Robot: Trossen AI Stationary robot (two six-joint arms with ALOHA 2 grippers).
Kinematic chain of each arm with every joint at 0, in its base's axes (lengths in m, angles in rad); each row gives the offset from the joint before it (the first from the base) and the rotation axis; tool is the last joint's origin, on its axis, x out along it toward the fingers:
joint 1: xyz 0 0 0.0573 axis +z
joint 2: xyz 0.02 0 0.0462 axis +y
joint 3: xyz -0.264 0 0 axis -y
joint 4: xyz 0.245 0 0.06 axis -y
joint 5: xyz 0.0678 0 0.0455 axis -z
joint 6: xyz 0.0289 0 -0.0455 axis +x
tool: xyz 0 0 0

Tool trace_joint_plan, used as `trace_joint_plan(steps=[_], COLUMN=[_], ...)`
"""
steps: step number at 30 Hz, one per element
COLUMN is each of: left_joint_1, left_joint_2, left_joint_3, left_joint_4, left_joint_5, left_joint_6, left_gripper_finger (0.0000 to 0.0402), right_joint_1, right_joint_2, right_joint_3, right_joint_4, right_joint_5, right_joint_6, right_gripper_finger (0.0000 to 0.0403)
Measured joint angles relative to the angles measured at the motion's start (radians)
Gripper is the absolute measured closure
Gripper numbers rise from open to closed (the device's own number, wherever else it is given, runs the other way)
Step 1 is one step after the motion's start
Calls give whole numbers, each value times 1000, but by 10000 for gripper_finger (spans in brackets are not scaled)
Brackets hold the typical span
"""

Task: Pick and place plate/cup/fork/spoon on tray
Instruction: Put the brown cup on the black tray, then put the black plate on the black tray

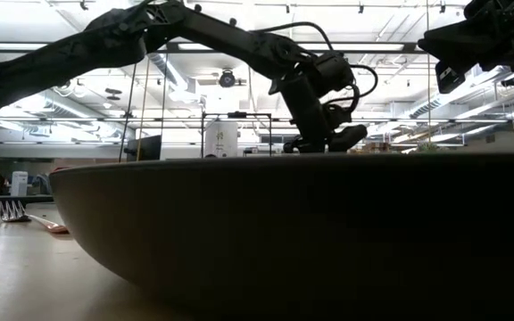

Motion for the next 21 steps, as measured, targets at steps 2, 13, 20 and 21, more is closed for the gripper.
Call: trace_joint_plan(steps=[2,13,20,21], left_joint_1=[1,-3,-43,-55], left_joint_2=[0,0,-58,-65], left_joint_3=[0,1,8,8], left_joint_4=[1,26,-196,-240], left_joint_5=[-15,-38,70,98], left_joint_6=[1,23,21,18], left_gripper_finger=[230,230,230,230], right_joint_1=[0,0,1,1], right_joint_2=[0,0,0,0], right_joint_3=[0,0,0,1], right_joint_4=[0,0,-5,-5], right_joint_5=[0,-2,-8,-8], right_joint_6=[0,1,0,0], right_gripper_finger=[339,339,339,339])
